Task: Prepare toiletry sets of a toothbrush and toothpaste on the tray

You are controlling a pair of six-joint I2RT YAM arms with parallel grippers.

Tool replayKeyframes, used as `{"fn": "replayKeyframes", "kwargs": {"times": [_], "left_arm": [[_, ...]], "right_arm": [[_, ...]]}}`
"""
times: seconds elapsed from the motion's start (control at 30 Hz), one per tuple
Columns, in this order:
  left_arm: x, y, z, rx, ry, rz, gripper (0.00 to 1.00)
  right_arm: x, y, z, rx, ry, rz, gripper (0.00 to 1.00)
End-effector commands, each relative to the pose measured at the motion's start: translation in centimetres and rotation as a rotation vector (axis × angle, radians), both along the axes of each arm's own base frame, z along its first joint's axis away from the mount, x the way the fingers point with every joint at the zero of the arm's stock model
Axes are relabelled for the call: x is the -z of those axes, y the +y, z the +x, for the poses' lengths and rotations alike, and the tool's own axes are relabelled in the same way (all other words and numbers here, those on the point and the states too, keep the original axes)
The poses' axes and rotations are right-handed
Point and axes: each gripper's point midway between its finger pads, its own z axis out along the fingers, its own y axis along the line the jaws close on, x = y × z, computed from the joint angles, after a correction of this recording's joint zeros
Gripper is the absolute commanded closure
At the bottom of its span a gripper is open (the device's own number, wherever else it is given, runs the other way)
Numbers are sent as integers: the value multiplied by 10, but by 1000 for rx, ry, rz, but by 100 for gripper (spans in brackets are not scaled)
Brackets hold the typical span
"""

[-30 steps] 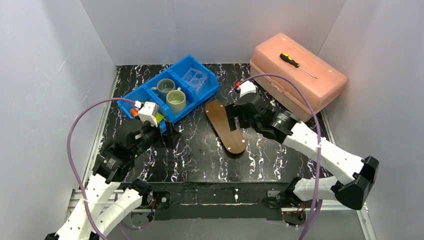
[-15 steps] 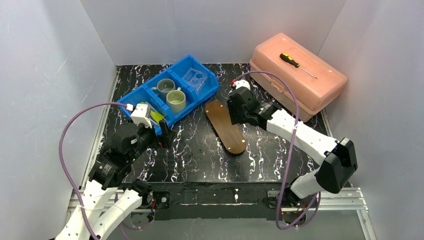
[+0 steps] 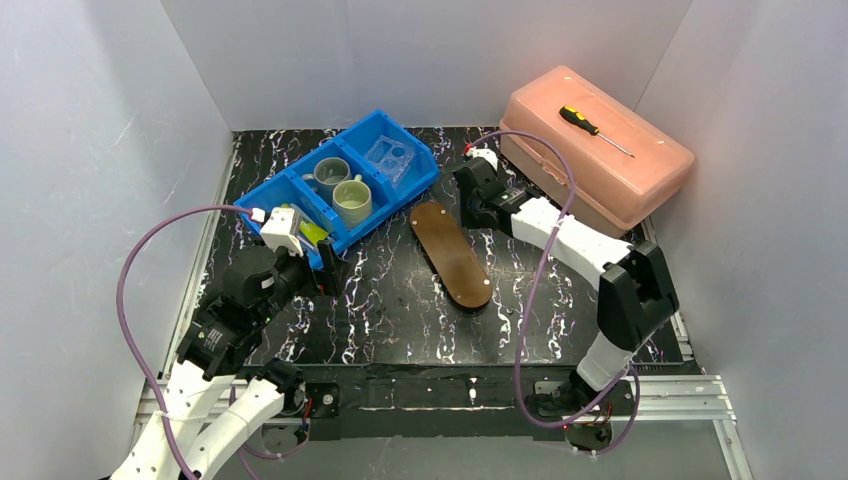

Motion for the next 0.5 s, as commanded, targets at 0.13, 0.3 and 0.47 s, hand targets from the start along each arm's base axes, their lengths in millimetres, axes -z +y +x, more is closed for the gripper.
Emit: {"fn": "replayKeyframes", "kwargs": {"times": [0.13, 0.3, 0.47], "left_arm": [[6, 2, -3, 0, 14, 12, 1], [5, 1, -4, 5, 11, 10, 1], [5, 1, -4, 7, 10, 11, 1]], "right_arm": [[-10, 21, 63, 86, -90, 100, 99], [1, 27, 89, 119, -99, 96, 99], [22, 36, 112, 136, -77, 92, 99]]}}
